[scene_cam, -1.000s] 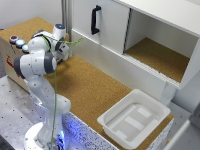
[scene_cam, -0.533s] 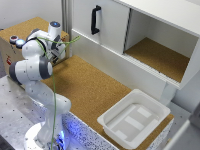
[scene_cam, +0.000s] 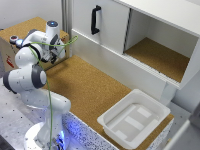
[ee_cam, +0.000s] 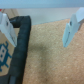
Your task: Push the handle of the drawer
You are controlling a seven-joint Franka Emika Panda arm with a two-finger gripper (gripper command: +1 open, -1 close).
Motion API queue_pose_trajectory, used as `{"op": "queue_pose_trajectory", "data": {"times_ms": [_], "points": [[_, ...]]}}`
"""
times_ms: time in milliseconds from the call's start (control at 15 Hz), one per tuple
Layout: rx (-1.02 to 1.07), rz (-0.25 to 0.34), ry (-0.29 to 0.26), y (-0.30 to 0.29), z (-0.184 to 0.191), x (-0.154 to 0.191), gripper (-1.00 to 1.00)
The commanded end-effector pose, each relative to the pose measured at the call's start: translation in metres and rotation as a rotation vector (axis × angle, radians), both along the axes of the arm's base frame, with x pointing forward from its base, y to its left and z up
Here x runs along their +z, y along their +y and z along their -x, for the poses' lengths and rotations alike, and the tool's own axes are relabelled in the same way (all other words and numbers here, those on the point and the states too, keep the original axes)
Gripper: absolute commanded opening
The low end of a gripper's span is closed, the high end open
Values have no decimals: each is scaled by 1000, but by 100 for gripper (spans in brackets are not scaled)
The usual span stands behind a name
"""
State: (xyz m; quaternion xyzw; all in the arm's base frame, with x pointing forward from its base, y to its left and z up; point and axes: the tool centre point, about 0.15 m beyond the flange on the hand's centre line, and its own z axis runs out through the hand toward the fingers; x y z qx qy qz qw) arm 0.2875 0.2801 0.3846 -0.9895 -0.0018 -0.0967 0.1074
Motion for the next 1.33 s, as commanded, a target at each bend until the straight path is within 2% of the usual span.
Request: {"op": "queue_pose_trajectory", "data": {"times_ms": [0, 200, 267, 467, 600, 933, 1067, 1267], "points": [[16, 22, -3, -49, -9, 22, 100], [66, 27, 41, -62, -17, 22, 100], [102, 38, 79, -62, -18, 21, 100], [230, 97, 101, -48, -9, 32, 100], [316, 130, 92, -32, 2, 48, 100], [506, 263, 53, 19, 22, 84, 100], [553, 299, 59, 42, 21, 92, 100], [665, 321, 53, 84, 32, 112, 100]]}}
